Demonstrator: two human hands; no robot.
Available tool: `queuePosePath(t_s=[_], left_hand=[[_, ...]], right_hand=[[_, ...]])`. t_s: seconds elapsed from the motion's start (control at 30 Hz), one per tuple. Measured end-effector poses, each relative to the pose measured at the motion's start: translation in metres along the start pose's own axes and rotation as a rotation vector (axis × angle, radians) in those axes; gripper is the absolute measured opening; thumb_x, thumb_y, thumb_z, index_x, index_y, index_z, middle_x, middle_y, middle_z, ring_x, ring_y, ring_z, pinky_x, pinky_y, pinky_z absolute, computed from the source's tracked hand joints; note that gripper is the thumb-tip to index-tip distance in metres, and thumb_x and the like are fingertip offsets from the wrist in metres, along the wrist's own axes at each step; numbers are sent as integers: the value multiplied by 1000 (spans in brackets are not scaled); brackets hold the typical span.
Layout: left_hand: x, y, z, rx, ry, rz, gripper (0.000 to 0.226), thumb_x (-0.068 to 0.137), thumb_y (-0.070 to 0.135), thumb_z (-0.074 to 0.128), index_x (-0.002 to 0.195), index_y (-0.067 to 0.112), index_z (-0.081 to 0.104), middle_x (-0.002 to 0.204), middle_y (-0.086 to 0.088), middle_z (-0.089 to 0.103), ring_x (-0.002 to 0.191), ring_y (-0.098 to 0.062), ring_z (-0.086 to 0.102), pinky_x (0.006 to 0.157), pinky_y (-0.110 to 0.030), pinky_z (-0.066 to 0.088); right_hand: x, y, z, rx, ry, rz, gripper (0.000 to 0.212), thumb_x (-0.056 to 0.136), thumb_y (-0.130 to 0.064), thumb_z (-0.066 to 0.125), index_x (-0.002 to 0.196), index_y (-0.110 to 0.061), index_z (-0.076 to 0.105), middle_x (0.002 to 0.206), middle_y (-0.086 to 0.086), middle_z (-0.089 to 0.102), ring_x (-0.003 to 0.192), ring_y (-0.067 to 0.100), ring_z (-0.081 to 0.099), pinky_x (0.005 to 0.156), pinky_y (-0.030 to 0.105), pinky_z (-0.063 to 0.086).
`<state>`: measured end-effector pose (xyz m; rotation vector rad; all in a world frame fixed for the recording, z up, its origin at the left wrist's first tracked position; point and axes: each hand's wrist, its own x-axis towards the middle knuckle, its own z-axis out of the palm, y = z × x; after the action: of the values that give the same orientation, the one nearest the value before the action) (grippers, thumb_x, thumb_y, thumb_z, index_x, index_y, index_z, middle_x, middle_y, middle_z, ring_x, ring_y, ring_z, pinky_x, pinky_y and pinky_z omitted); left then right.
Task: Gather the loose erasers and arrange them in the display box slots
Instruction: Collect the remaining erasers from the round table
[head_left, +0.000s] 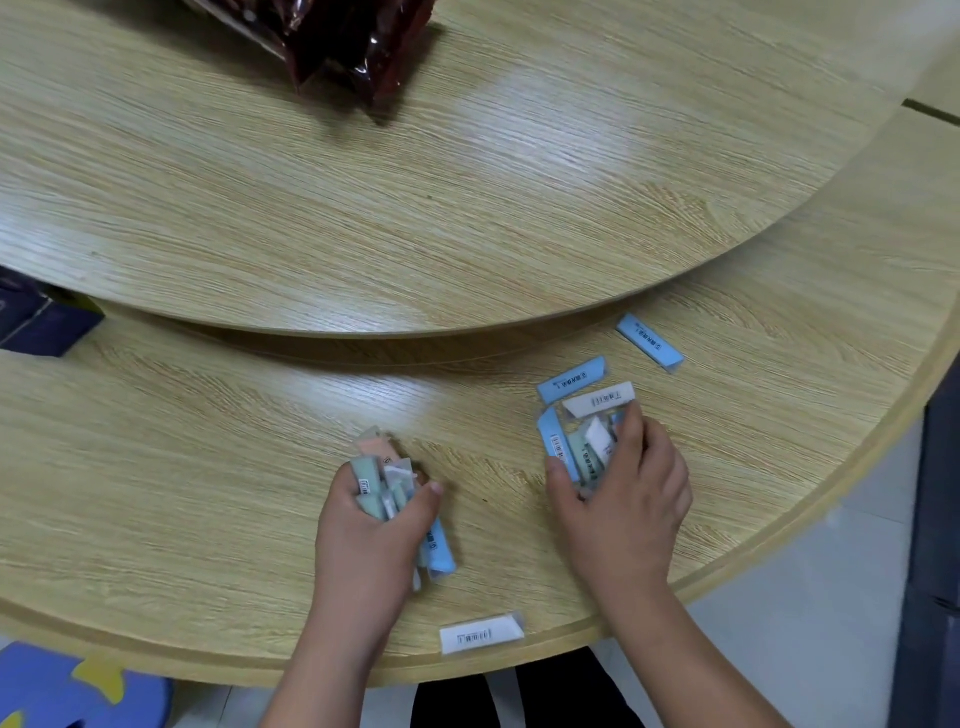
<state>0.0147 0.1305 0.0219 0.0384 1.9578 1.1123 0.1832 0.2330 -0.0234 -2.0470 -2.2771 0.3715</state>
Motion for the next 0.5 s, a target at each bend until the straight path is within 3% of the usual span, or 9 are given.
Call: queuePosePath(t_s=[0.1,0.2,0.5], left_hand=[[-3,4,5,40,-11,19,24,78,17,81,89,25,61,79,-3,68,73,-18,66,71,-39,54],[-3,8,11,102,-41,47,26,78,16,81,91,23,61,77,1,68,67,-7,64,69,-35,54],[-4,14,15,127,-67,51,25,78,16,81,92,20,60,78,2,67,62,-1,61,64,-26,52]], right_hand=[[-3,-3,6,-41,6,-6,101,75,-74,50,149,-10,26,141,15,36,129,35,34,109,50,25],[-3,-1,9,-43,36,-28,97,75,-74,51,147,-12,31,136,15,40,125,35,37,104,51,29],[1,0,11,44,92,-250,59,82,-49,60,130,-16,54,109,8,58,95,28,53,79,41,42]])
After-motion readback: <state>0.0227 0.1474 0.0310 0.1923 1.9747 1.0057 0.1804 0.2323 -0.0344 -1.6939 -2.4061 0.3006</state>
